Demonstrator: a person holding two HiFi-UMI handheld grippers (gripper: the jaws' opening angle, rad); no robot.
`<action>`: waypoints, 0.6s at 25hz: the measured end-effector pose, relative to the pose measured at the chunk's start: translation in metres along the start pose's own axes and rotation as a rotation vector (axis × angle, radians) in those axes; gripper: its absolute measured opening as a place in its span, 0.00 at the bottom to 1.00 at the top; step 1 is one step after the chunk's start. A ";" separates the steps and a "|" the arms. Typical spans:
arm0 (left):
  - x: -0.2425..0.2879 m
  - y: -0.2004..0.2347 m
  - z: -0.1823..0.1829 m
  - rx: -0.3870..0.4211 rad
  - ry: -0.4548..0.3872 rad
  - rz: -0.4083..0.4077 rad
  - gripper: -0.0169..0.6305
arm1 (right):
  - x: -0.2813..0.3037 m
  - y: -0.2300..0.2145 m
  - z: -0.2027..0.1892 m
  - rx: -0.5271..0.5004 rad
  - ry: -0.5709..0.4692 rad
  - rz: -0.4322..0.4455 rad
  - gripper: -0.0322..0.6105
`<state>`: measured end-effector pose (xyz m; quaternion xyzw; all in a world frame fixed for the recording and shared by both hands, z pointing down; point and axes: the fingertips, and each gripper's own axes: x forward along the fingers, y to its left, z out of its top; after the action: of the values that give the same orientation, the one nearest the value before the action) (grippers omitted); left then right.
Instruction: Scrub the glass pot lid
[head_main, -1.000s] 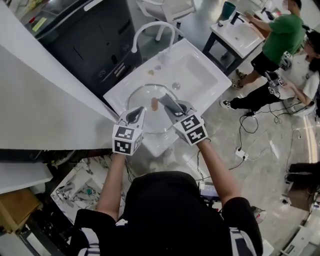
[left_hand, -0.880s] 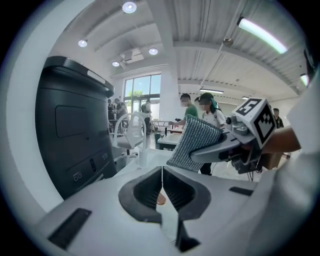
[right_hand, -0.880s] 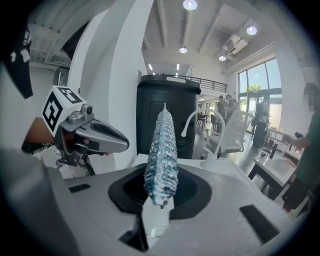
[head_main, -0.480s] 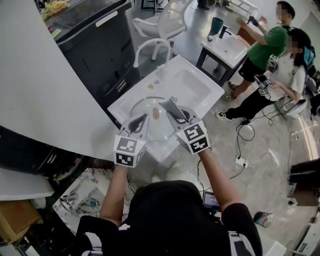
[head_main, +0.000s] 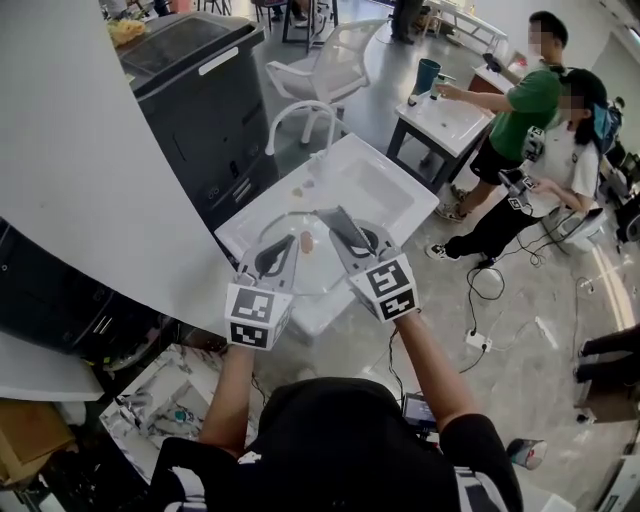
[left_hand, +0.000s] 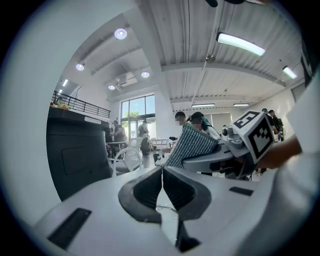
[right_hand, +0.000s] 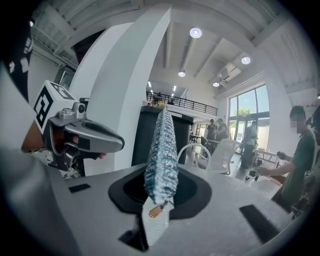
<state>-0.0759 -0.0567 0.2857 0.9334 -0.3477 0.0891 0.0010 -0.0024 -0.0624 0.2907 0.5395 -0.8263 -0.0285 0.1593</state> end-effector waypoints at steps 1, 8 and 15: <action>-0.001 -0.003 0.002 -0.002 0.002 0.006 0.04 | -0.005 0.000 0.002 -0.001 -0.004 -0.002 0.16; -0.013 -0.038 0.026 -0.009 -0.026 0.037 0.04 | -0.049 -0.010 0.019 0.012 -0.047 0.000 0.16; -0.046 -0.075 0.048 0.003 -0.094 0.105 0.04 | -0.097 0.001 0.025 0.023 -0.095 0.028 0.16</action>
<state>-0.0535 0.0265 0.2349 0.9171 -0.3955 0.0457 -0.0214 0.0254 0.0220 0.2446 0.5278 -0.8406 -0.0421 0.1140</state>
